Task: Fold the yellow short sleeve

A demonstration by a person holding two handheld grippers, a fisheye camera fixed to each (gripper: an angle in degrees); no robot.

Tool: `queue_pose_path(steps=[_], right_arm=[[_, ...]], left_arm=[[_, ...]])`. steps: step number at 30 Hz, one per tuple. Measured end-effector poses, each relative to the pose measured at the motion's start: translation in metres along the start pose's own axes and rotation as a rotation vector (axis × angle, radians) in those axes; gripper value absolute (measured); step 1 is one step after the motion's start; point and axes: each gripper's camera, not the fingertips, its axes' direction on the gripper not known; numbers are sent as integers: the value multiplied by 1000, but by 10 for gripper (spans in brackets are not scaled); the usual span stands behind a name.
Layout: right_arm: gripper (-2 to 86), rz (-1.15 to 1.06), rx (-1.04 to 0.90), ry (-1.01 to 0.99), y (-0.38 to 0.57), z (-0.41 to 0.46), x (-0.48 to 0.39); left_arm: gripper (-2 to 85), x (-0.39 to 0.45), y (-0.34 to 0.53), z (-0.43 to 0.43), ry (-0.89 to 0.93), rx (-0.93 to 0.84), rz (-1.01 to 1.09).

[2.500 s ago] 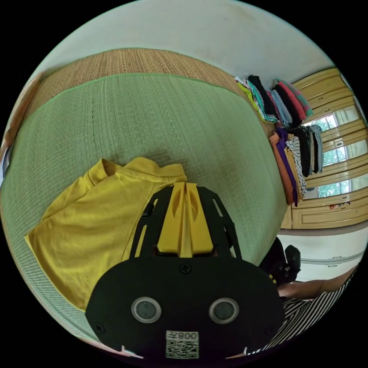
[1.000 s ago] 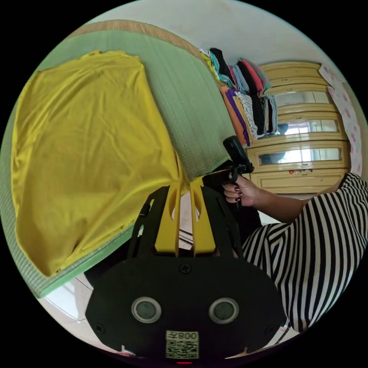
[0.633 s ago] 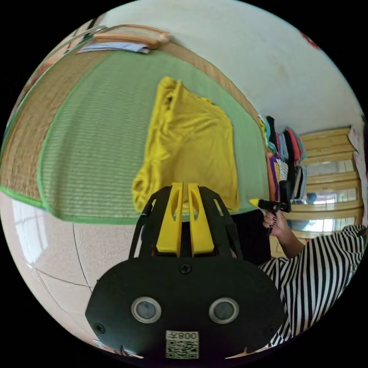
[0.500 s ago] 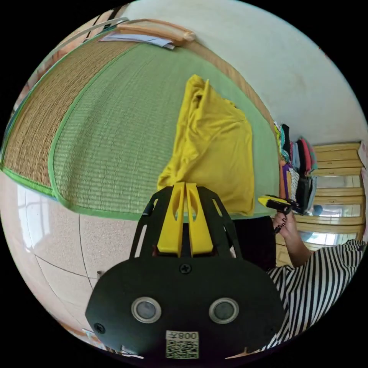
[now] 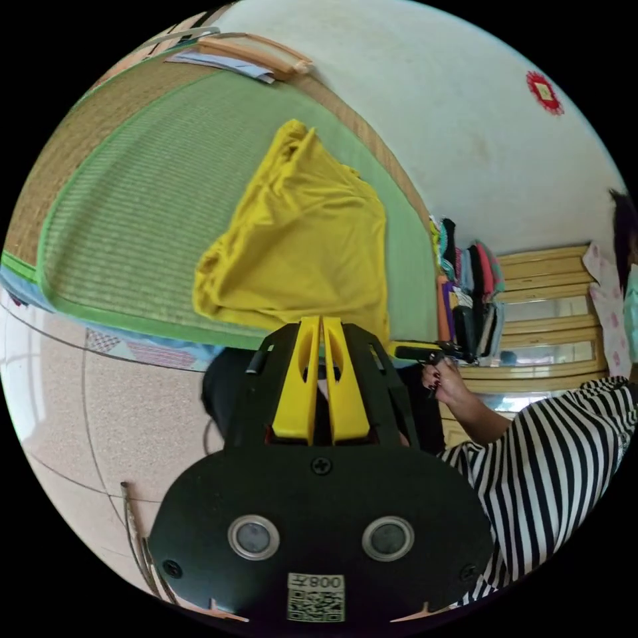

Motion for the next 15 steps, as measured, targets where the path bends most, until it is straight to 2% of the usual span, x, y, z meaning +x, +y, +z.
queue_pose_path(steps=[2, 5, 9, 12, 15], right_arm=[[0, -9, 4, 17, 0, -3, -12], [0, -60, 67, 39, -6, -19, -36], [1, -124, 65, 38, -27, -17, -61], [1, -151, -63, 127, -35, 17, -67], [1, -125, -27, 80, -29, 17, -62]], left_arm=[[3, 5, 1, 21, 119, -48, 46], [3, 11, -6, 53, 173, -137, 88], [3, 10, -16, 78, 147, -208, 102], [3, -5, -25, 64, 129, -119, 84], [3, -37, -37, 35, 70, 32, 11]])
